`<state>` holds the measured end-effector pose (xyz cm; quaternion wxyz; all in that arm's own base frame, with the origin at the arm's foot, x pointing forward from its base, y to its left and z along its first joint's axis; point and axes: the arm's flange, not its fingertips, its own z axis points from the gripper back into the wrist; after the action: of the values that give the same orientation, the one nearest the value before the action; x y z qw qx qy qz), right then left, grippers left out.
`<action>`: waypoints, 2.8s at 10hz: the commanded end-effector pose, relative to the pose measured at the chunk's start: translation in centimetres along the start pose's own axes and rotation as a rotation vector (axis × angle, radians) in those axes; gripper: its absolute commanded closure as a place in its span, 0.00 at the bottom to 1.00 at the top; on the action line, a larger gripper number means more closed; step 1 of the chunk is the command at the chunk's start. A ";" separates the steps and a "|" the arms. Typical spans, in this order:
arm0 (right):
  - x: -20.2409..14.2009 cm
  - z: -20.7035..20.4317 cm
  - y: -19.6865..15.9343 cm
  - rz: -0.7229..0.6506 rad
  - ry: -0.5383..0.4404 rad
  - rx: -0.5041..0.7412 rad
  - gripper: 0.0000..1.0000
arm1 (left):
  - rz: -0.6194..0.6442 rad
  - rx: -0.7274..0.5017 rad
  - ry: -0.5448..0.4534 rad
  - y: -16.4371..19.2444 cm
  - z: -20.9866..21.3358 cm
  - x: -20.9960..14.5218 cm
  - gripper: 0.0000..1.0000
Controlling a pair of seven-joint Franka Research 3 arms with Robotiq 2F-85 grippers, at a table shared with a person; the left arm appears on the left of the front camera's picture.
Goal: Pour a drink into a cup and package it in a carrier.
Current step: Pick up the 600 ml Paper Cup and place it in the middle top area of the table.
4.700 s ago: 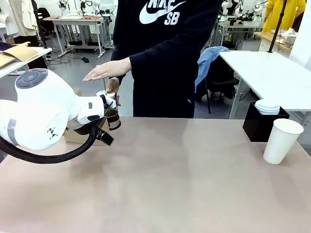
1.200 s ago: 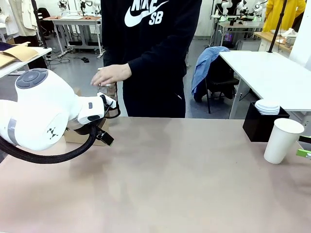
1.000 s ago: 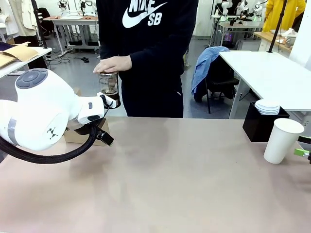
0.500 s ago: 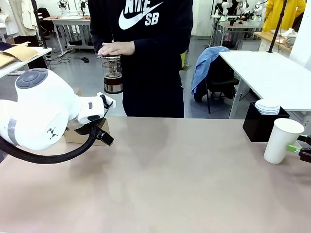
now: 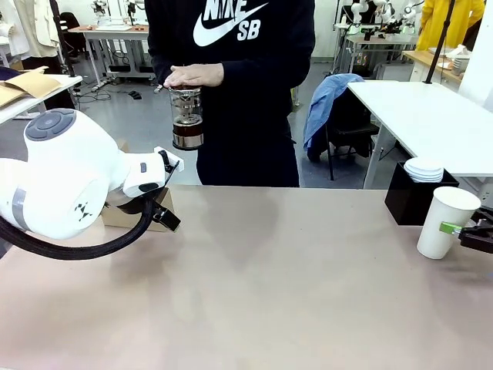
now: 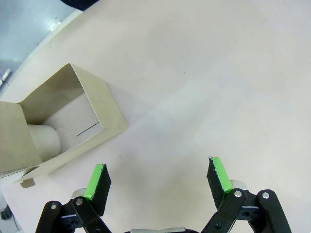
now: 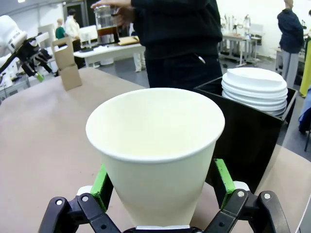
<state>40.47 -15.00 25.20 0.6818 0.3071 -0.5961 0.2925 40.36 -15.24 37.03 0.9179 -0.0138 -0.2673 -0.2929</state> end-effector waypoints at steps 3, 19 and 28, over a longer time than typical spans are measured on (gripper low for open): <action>-0.6 -1.7 -0.8 -0.006 -0.047 0.042 0.20 | 0.002 0.000 0.000 0.1 0.0 0.0 0.00; 14.7 -21.2 9.0 0.031 -0.040 0.031 0.20 | 0.002 0.000 0.000 0.1 0.0 0.0 0.00; 7.2 -30.4 10.8 0.061 -0.081 0.132 0.20 | 0.002 0.000 0.000 0.1 0.0 0.0 0.00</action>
<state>52.29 15.25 31.00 0.6460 0.3223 -0.6145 0.3182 40.37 -15.22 37.02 0.9180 -0.0135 -0.2672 -0.2927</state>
